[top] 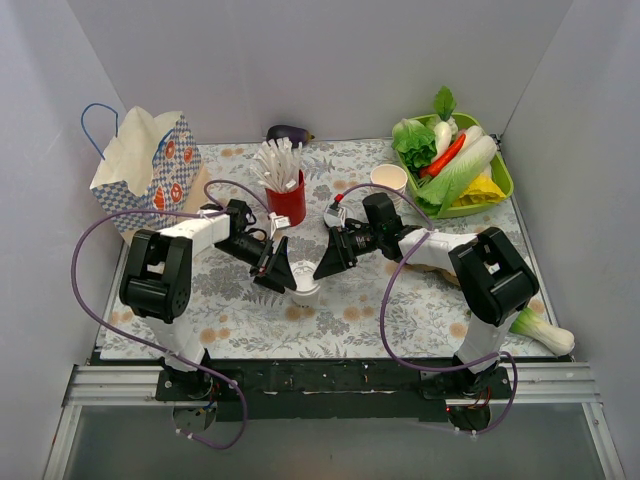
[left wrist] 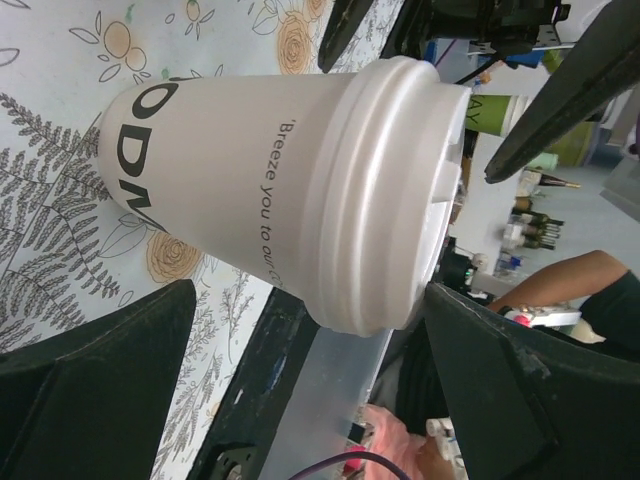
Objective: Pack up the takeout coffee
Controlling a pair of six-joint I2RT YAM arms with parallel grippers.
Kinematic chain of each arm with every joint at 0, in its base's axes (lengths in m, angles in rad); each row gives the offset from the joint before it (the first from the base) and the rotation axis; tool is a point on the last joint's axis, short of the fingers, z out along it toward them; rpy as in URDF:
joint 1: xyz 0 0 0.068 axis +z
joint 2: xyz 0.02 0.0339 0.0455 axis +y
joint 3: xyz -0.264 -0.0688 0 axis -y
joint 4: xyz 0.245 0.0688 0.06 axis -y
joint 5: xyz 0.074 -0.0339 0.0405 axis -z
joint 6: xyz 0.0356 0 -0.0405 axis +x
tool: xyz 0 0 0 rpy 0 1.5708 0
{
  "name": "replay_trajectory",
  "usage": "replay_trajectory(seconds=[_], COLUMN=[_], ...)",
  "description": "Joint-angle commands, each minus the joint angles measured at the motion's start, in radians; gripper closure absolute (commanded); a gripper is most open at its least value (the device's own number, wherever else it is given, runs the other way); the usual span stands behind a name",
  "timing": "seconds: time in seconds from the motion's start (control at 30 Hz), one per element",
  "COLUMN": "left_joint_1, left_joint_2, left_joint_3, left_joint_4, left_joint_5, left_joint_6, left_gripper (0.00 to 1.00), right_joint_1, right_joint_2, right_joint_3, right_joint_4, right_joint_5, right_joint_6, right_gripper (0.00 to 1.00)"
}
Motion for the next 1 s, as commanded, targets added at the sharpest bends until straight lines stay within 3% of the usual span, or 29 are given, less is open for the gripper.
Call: replay_trajectory(seconds=[0.0, 0.97], left_joint_1=[0.001, 0.032], left_joint_2=[0.051, 0.252], left_joint_3=[-0.015, -0.026], left_joint_4=[0.03, 0.005], left_joint_5=[-0.028, -0.001], left_joint_6=[-0.016, 0.011], left_gripper=[0.04, 0.08], right_joint_1=[0.006, 0.004], right_joint_2=[0.016, 0.104], right_joint_3=[0.005, 0.012], right_joint_4=[0.035, 0.029], right_joint_5=[-0.01, -0.007], right_joint_6=[-0.001, -0.016], right_gripper=[0.24, 0.28])
